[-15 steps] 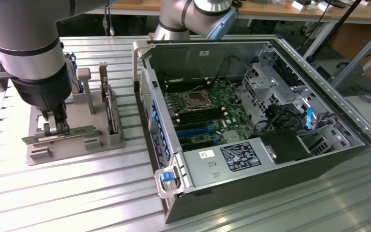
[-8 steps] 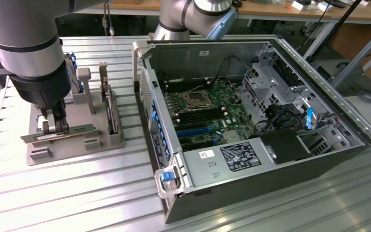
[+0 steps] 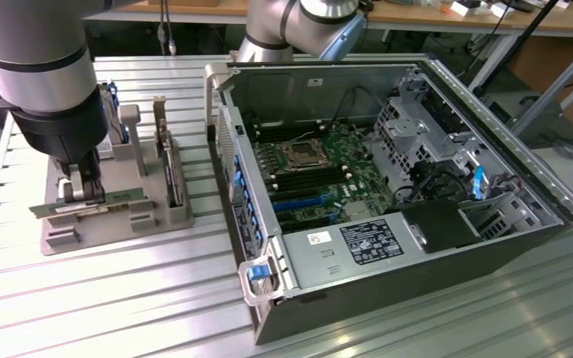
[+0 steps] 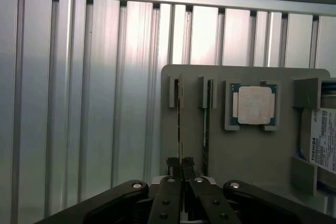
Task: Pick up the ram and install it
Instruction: 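Pick up the ram and move it above insertion slot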
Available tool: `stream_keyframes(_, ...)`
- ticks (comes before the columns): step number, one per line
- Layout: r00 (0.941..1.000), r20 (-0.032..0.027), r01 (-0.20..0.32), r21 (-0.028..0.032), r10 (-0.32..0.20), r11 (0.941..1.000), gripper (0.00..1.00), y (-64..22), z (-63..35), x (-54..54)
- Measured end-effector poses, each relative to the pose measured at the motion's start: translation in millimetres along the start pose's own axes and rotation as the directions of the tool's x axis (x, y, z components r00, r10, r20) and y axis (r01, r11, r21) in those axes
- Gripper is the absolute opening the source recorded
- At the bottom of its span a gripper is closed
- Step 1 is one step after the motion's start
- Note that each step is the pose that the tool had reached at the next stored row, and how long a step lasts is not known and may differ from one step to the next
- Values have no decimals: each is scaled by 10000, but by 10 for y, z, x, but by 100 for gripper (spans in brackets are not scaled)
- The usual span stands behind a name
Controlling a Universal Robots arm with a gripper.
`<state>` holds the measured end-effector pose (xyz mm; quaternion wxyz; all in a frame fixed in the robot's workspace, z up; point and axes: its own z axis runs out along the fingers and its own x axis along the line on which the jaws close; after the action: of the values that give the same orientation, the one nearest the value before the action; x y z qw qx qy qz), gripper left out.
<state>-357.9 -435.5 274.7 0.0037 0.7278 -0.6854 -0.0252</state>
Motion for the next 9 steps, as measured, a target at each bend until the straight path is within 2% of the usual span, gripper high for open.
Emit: stream_keyframes(9, 10000, 1, 0, 0, 0, 10000, 12, 4, -89, -3)
